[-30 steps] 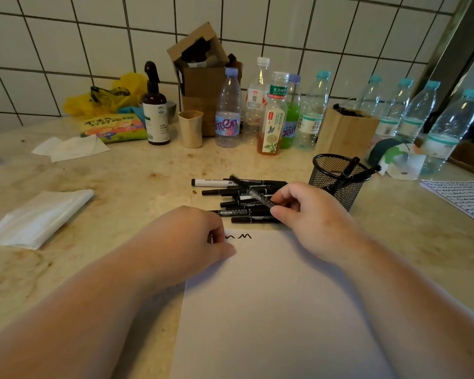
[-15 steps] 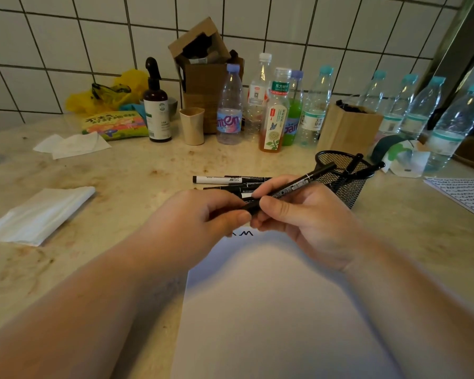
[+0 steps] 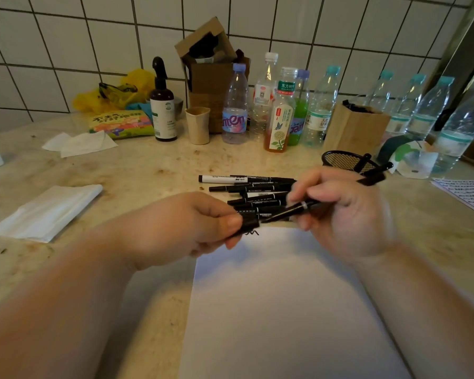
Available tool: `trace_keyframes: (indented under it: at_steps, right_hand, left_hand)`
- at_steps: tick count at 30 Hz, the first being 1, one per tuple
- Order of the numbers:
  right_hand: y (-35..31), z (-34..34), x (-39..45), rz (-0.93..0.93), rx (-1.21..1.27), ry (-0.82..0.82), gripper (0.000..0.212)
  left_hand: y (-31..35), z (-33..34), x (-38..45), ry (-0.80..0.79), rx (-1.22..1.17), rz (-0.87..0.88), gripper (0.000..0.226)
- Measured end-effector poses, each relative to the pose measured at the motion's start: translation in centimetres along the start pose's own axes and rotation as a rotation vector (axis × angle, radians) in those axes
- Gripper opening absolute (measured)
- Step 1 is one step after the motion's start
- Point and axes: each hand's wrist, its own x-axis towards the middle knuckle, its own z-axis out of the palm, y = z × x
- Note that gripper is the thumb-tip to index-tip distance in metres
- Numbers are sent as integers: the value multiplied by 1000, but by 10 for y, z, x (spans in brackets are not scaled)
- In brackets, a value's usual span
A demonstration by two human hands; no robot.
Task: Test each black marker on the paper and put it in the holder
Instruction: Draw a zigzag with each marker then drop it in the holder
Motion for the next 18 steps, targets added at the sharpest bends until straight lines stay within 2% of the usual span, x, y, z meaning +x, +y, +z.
trace_keyframes:
  at_steps: [1, 3, 5, 6, 10, 18]
  right_hand:
    - [-1, -6, 2, 10, 44, 36, 28]
    - [-1, -11, 5, 82, 53, 72, 29]
    - [5, -6, 6, 193, -75, 108, 24]
    - [9, -3, 7, 239, -148, 142, 22]
    - [18, 2, 7, 372, -322, 269, 17]
    - [23, 1, 6, 428, -390, 280, 12]
  left_hand:
    - [-4, -5, 0, 64, -30, -24, 33]
    - [-13, -10, 6, 324, 12, -89, 36]
    - [-19, -6, 15, 542, 219, -142, 34]
    - [-22, -3, 19, 596, 326, -155, 34]
    - [-29, 2, 23, 650, 477, -164, 36]
    - [-38, 6, 29, 637, 617, -223, 32]
